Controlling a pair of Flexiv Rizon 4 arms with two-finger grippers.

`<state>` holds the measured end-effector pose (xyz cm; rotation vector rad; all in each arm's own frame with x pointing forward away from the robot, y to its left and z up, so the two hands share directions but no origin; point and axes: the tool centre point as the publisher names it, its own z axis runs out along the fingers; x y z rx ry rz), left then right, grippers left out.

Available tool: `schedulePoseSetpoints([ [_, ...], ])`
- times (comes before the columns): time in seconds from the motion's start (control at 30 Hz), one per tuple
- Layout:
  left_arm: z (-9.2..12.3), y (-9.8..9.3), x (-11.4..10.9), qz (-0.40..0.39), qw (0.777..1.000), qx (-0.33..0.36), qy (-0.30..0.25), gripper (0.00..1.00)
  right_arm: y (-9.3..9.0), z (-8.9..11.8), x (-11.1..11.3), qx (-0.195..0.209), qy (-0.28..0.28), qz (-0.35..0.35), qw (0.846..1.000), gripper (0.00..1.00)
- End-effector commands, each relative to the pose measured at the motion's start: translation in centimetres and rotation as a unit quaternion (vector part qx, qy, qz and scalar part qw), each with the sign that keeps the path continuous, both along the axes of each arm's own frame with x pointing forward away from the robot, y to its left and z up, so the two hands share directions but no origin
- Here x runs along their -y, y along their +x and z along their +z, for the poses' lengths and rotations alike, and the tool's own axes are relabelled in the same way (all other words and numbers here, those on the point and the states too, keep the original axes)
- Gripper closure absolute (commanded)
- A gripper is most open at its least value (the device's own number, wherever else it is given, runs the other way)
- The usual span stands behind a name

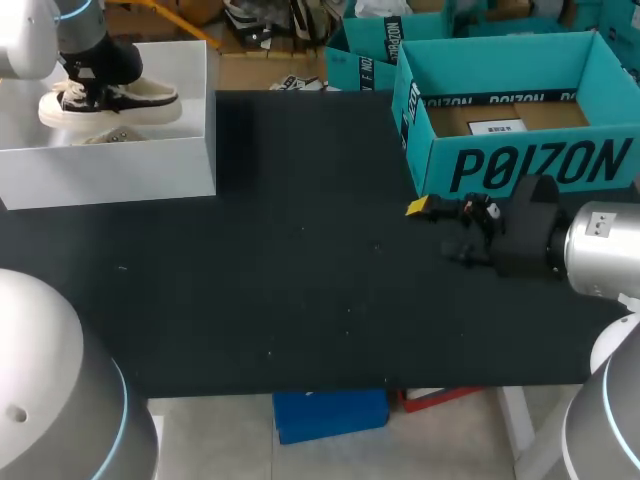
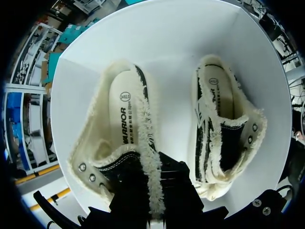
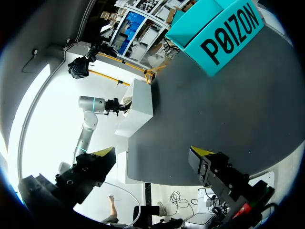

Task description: Take the shoe out of the shoebox, open the shoe tongue, remove and reinsert the insole, then place the shoe into the shoebox

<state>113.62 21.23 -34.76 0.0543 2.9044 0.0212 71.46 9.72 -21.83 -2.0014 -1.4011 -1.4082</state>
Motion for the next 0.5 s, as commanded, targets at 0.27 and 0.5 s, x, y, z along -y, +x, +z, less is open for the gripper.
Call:
schedulePoseSetpoints([
  [0.27, 1.0, -0.8, 0.3, 0.007, 1.000, -0.008, 0.004, 0.00, 0.0, 0.1, 0.1, 0.000, 0.000, 0.000, 1.000, 0.00],
  [0.5, 2.2, -0.6, 0.4, 0.008, 1.000, -0.012, 0.002, 0.00, 0.0, 0.1, 0.1, 0.000, 0.000, 0.000, 1.000, 0.00],
])
